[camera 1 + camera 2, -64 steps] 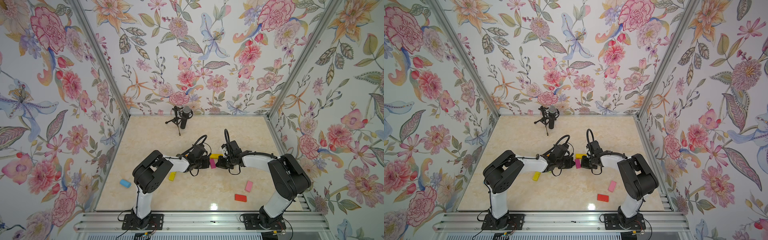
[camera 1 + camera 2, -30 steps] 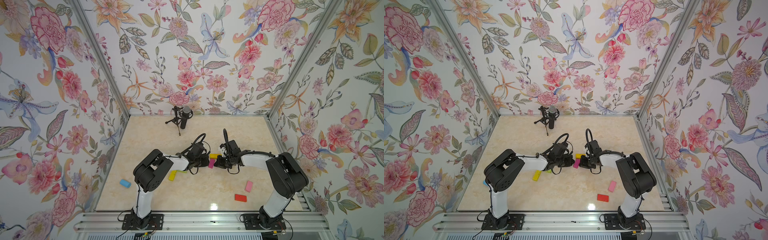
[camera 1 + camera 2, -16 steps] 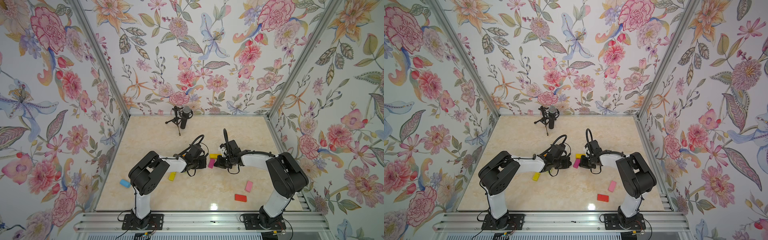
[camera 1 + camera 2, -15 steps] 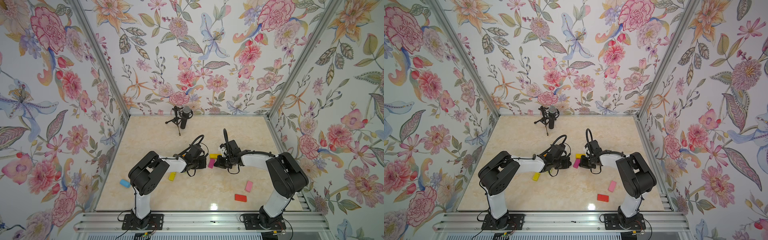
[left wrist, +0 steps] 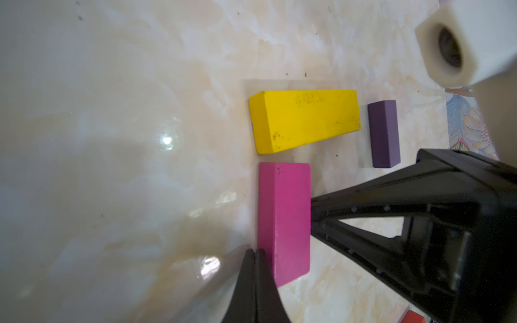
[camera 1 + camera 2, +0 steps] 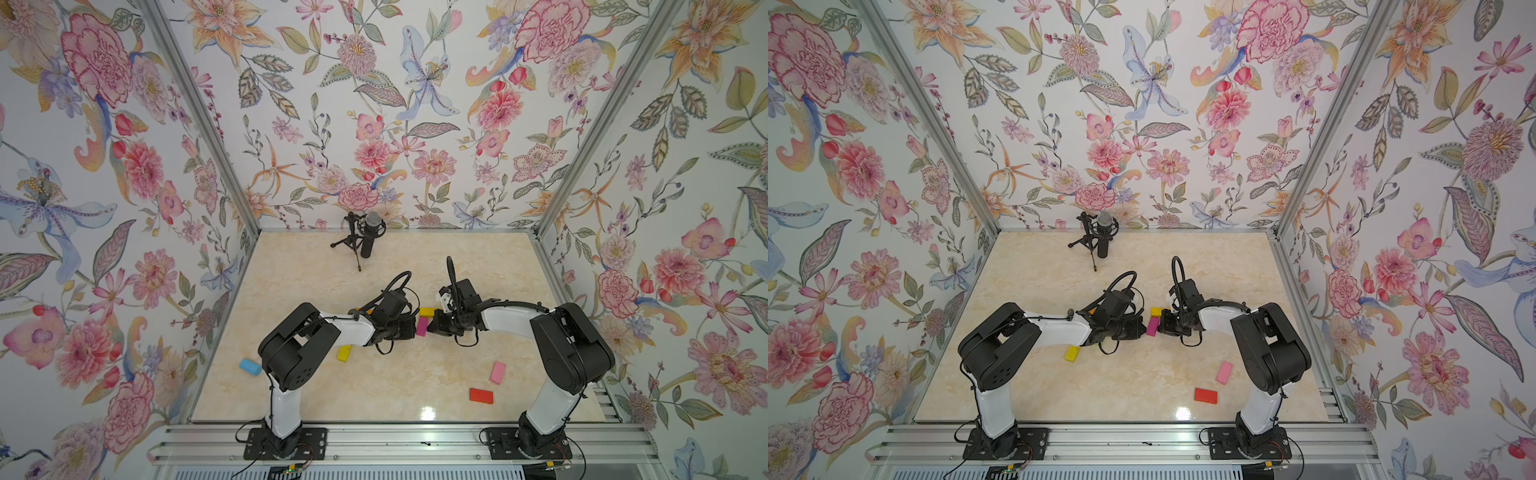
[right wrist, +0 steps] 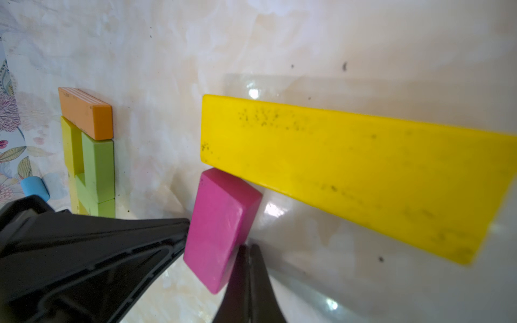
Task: Assemble the letter p with building blocks
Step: Assemble the building block at the center of the board.
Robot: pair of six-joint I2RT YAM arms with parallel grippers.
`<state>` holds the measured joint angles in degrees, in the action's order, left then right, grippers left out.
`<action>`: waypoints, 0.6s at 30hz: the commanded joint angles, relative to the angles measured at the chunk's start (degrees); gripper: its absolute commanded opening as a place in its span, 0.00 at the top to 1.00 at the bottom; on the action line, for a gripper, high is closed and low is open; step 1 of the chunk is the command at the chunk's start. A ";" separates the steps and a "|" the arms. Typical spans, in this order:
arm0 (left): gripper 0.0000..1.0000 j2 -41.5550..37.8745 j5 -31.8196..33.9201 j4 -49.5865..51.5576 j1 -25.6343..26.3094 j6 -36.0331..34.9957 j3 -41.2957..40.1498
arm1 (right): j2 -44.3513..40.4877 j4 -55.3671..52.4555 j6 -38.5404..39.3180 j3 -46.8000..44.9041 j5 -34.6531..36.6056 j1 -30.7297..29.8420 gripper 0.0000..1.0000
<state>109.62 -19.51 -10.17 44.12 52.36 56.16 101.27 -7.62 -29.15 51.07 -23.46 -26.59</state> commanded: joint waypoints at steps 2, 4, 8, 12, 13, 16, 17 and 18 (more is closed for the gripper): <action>1.00 1.20 -0.38 -0.16 0.72 -0.24 1.49 | 2.35 -2.49 0.61 -0.48 2.31 -0.04 1.00; 1.00 1.25 -0.08 0.16 0.71 -0.39 1.66 | 2.43 -2.48 0.68 -0.41 2.35 -0.07 1.00; 1.00 1.54 0.33 0.68 0.71 -0.39 2.02 | 2.38 -2.49 0.54 -0.45 2.18 -0.14 1.00; 1.00 1.82 0.85 1.15 0.15 -0.80 2.45 | 1.31 -2.49 0.37 -1.53 2.29 -0.35 1.00; 1.00 1.86 0.94 1.34 -0.12 -0.98 2.54 | 0.96 -2.48 0.40 -1.96 2.47 -0.31 1.00; 1.00 2.26 0.83 1.56 -0.57 -1.54 2.98 | 0.81 -2.48 0.39 -2.50 2.62 -0.26 1.00; 1.00 2.58 0.64 1.54 -0.63 -1.59 3.12 | 0.77 -2.49 0.43 -2.50 2.63 -0.28 1.00; 1.00 2.76 0.38 1.48 -0.62 -1.64 3.31 | 0.85 -2.49 0.42 -2.48 2.56 -0.28 1.00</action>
<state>110.63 -19.25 -9.19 43.88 51.86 57.74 101.21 -7.18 -29.15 50.78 -23.59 -26.61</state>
